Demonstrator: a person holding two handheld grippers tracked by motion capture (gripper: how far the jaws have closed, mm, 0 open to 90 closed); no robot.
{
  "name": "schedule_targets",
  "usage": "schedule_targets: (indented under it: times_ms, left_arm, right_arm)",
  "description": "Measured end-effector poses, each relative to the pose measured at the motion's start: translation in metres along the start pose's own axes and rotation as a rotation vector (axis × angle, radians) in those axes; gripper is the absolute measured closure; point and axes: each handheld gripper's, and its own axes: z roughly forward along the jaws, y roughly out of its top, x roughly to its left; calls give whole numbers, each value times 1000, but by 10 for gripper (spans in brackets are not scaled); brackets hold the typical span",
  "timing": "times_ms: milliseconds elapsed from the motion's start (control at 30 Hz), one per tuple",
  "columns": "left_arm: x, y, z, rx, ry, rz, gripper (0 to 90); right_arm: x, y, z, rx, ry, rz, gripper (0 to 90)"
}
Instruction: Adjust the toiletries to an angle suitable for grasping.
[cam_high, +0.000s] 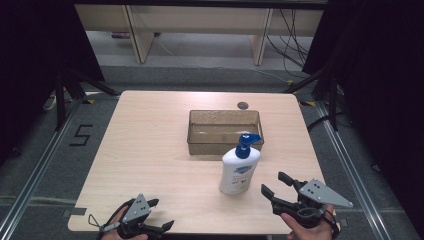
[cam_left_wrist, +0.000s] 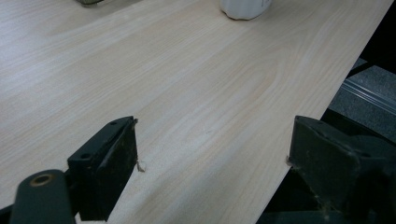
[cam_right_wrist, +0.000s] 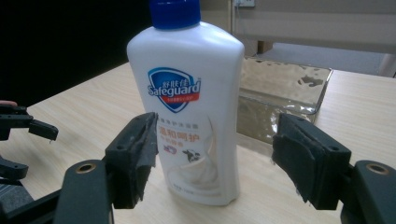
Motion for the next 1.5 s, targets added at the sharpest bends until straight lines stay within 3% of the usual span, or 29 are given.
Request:
schedule_targets:
  times_ms: [100,167,233,300,467,500,633,933,1000,1033,1100,1200,1233,1333,1367,1500]
  left_arm:
    - [0,0,0,1,-1,0,149]
    - [0,0,0,1,1,0,149]
    - [0,0,0,0,1,0,149]
    - [0,0,0,0,1,0,149]
    - [1,0,-1,4,-1,11,149]
    - [0,0,0,-9,0,-5,149]
    - [1,0,0,-14,-1,-4,149]
    - [0,0,0,-16,-3,-8,149]
    - [0,0,0,-18,-1,-10,149]
    - [0,0,0,-15,-4,-8,149]
    - [0,0,0,-16,-4,-8,149]
    - [0,0,0,-16,-3,-8,149]
    - [0,0,0,-14,-5,-7,149]
    - [0,0,-1,-8,-5,-3,149]
    - [1,0,-1,-1,-7,2,149]
    - [0,0,0,-17,-4,-10,149]
  right_arm:
    - [3,3,1,12,30,23,304]
    - [1,7,1,-11,5,-30,303]
    - [4,11,2,4,22,13,300]
    - [2,16,2,-17,7,-44,300]
    - [6,30,7,-9,21,-62,300]
    - [7,32,8,-5,18,-56,300]
    - [8,42,12,-14,27,-66,303]
    - [13,53,20,-28,37,-65,310]
    - [12,56,20,-25,34,-93,310]
    - [14,57,22,-26,47,-71,310]
    - [15,58,22,-28,46,-71,311]
    - [14,60,24,-27,46,-91,313]
    - [15,60,25,-29,52,-73,317]
    - [15,61,28,-28,55,-84,328]
    - [17,61,30,-18,79,-47,330]
    - [15,63,35,-35,63,-85,334]
